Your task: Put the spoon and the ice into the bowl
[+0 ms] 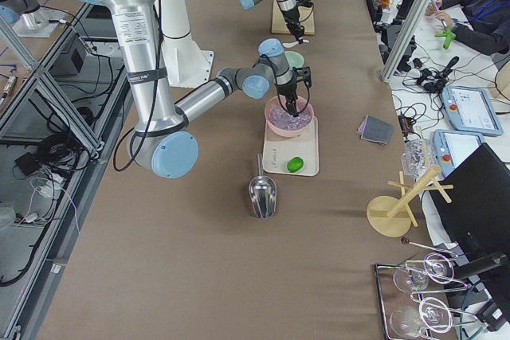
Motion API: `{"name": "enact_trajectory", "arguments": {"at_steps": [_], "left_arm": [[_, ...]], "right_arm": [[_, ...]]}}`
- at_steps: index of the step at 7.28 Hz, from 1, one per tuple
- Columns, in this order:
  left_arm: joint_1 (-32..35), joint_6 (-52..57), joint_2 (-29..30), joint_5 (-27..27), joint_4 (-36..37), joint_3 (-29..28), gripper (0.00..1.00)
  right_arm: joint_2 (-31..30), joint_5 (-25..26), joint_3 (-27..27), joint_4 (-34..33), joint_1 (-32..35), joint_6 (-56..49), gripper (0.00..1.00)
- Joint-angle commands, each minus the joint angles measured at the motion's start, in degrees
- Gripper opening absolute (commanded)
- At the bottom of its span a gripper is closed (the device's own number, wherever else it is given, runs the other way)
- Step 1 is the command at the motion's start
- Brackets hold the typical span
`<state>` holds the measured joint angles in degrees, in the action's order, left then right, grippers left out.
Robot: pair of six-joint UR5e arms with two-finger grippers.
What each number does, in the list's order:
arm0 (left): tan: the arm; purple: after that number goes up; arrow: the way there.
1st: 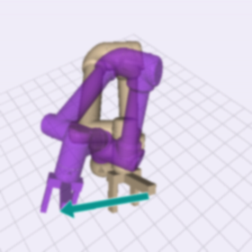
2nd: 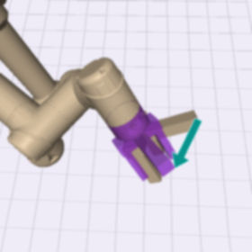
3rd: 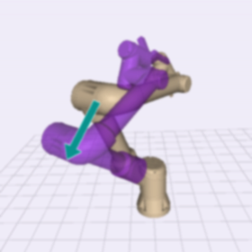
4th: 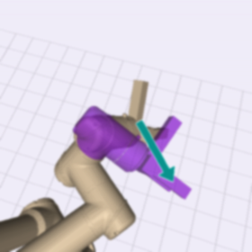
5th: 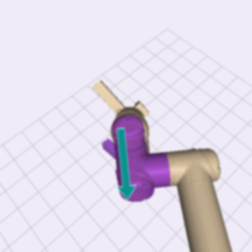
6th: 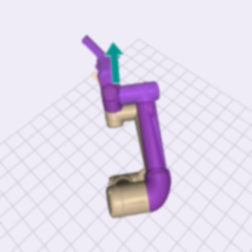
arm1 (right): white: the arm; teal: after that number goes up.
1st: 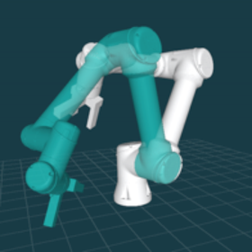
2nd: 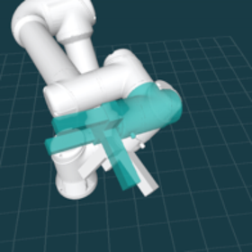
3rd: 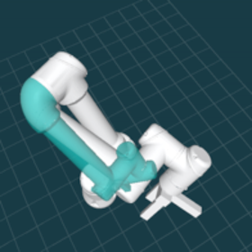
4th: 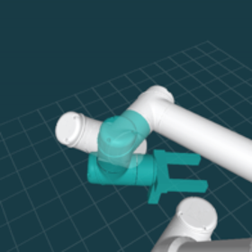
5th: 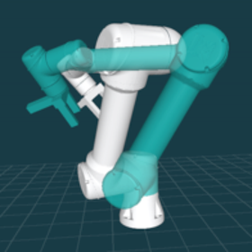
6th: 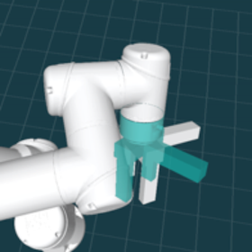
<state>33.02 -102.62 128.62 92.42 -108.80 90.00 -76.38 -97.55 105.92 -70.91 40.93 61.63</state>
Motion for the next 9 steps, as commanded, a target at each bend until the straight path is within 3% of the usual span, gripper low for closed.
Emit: {"name": "enact_trajectory", "arguments": {"at_steps": [1, 2, 4, 5, 7, 9], "left_arm": [[-1.6, -0.2, 2.5, -2.2, 0.3, -3.0, 0.15], [-1.7, 0.2, 2.6, -2.2, 0.3, -2.9, 0.38], [-1.6, 6.6, 2.2, -2.2, 0.4, -2.1, 0.98], [-1.6, 9.3, 0.8, -1.6, 1.4, 1.0, 0.98], [2.9, 21.0, -4.7, 7.4, 8.8, 10.9, 0.98], [6.4, 25.7, -7.9, 11.5, 9.0, 13.1, 0.98]], "right_arm": [[0.0, 0.5, 0.0, 0.0, -0.5, 0.2, 0.99], [0.0, 0.5, 0.0, 0.0, -0.6, 0.3, 0.99], [-0.1, 2.0, 0.0, 0.0, -1.1, 0.3, 0.99], [-0.2, 2.1, 0.0, 0.0, -1.2, 0.3, 0.97], [-0.3, 2.9, -0.1, 0.0, -1.6, 0.4, 0.84], [-0.2, 5.3, -0.4, -3.0, -2.3, 0.3, 0.81]]}}
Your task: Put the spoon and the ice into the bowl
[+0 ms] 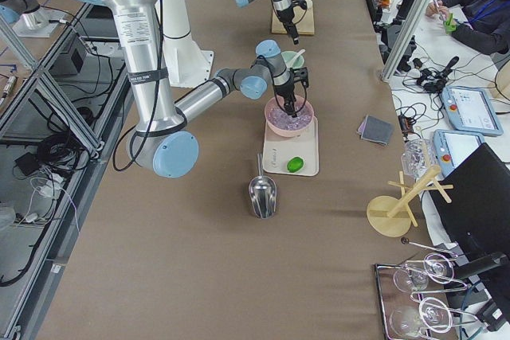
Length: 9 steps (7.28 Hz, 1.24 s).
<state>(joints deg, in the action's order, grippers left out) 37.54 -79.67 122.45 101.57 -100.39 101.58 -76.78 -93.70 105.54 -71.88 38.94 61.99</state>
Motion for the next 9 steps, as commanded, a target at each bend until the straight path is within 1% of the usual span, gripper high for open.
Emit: {"name": "enact_trajectory", "arguments": {"at_steps": [1, 3, 5, 6, 7, 8, 9], "left_arm": [[1.8, 2.8, -1.8, 2.4, 0.6, 1.5, 0.98], [1.9, 2.9, -1.8, 2.5, 0.6, 1.4, 0.98], [1.9, 2.9, -1.8, 2.4, 0.6, 1.4, 0.98], [1.9, 2.8, -1.9, 2.4, 0.6, 1.4, 0.98], [1.9, 2.8, -1.9, 2.4, 0.6, 1.3, 0.98], [1.9, 2.8, -1.9, 2.5, 0.6, 1.3, 0.98], [1.9, 2.9, -1.8, 2.5, 0.6, 1.3, 0.98]], "right_arm": [[0.2, 1.6, 0.2, -2.7, -0.6, 0.0, 0.78], [0.2, 1.6, 0.2, -2.7, -1.2, 0.0, 0.64], [0.3, 1.6, 0.3, -2.7, -1.8, 0.0, 0.54], [0.3, 1.7, 0.3, -2.7, -1.8, 0.0, 0.48], [0.2, 1.7, 0.4, -2.7, -1.9, 0.0, 0.34], [0.3, 1.7, 0.5, -2.7, -1.9, 0.0, 0.12], [0.3, 1.7, 0.7, -2.8, -1.9, 0.0, 0.00]]}}
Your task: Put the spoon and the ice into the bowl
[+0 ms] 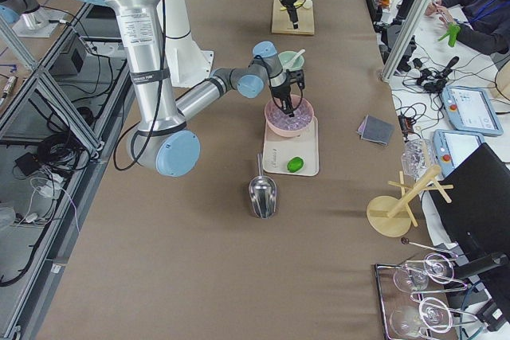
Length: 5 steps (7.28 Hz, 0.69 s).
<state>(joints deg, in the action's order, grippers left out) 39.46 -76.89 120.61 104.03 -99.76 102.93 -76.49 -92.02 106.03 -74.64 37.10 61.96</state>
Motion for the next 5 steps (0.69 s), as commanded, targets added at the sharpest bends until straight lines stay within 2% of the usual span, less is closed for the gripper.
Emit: {"name": "enact_trajectory", "arguments": {"at_steps": [1, 2, 3, 4, 5], "left_arm": [[0.3, 0.1, 0.1, 0.1, 0.1, 0.1, 0.98], [1.7, 2.2, 0.1, 2.3, 1.0, 0.2, 0.98], [5.6, 8.2, 0.1, 7.5, 3.8, 0.3, 0.98], [9.6, 16.2, -0.3, 11.5, 6.4, 0.3, 0.98], [13.9, 25.8, -2.0, 14.8, 9.5, 0.3, 0.98]], "right_arm": [[0.1, -0.2, 0.6, -0.1, 0.0, -0.2, 0.00], [0.8, -0.3, 0.7, -0.2, 0.2, -0.5, 0.00], [3.8, -0.5, 1.2, -5.0, 0.8, -0.8, 0.00], [9.4, -0.5, 1.7, -13.2, 0.8, -0.9, 0.00], [13.8, -0.4, 1.3, -16.8, 0.6, -0.9, 0.00]]}}
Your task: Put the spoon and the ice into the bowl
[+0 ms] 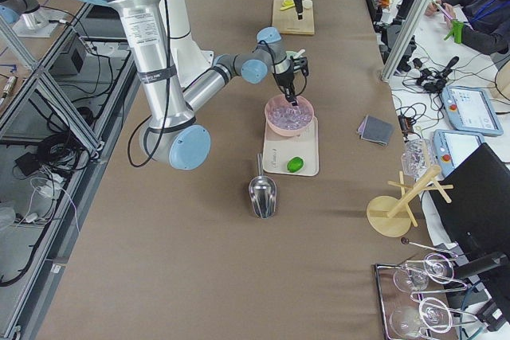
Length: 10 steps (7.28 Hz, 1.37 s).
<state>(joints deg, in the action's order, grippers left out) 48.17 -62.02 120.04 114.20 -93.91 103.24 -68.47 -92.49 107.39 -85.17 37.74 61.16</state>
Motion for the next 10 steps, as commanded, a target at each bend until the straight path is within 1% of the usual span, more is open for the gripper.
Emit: {"name": "enact_trajectory", "arguments": {"at_steps": [1, 2, 3, 4, 5, 6, 7, 8, 9, 10], "left_arm": [[10.4, 23.0, -4.2, 7.5, 6.1, -0.2, 0.98], [16.0, 35.0, -7.2, 9.6, 8.6, -0.5, 0.98], [23.0, 44.5, -9.3, 13.3, 12.5, -1.6, 0.98], [29.1, 57.1, -12.4, 16.9, 14.4, -5.0, 0.98], [33.9, 68.5, -14.4, 17.2, 14.1, -10.1, 0.98], [37.9, 75.0, -14.4, 17.1, 14.2, -14.9, 0.98], [39.6, 77.8, -14.4, 17.2, 13.8, -18.1, 0.98], [39.6, 77.8, -14.5, 17.0, 14.5, -19.0, 0.98], [39.7, 77.8, -14.6, 16.9, 14.0, -20.6, 0.98], [40.6, 77.8, -14.6, 16.9, 13.9, -21.0, 0.98]], "right_arm": [[7.8, 0.0, -0.3, -6.1, -0.1, -0.1, 0.00], [9.9, 0.1, -0.9, -6.0, -0.4, 0.1, 0.00], [13.1, 0.3, -3.4, -5.9, -1.1, 0.7, 0.00], [16.7, 0.5, -6.3, -5.6, -2.1, 1.0, 0.00], [19.4, 0.7, -8.6, -5.5, -4.0, 1.1, 0.00], [21.5, 1.5, -11.6, -2.9, -5.6, 2.5, 0.00], [23.5, 2.7, -16.7, 4.1, -7.9, 3.1, 0.00], [26.0, 3.8, -21.6, 7.4, -9.3, 3.8, 0.00], [29.7, 4.3, -26.5, 7.4, -10.7, 4.5, 0.00], [31.1, 5.2, -28.5, 7.4, -11.9, 5.3, 0.00]]}}
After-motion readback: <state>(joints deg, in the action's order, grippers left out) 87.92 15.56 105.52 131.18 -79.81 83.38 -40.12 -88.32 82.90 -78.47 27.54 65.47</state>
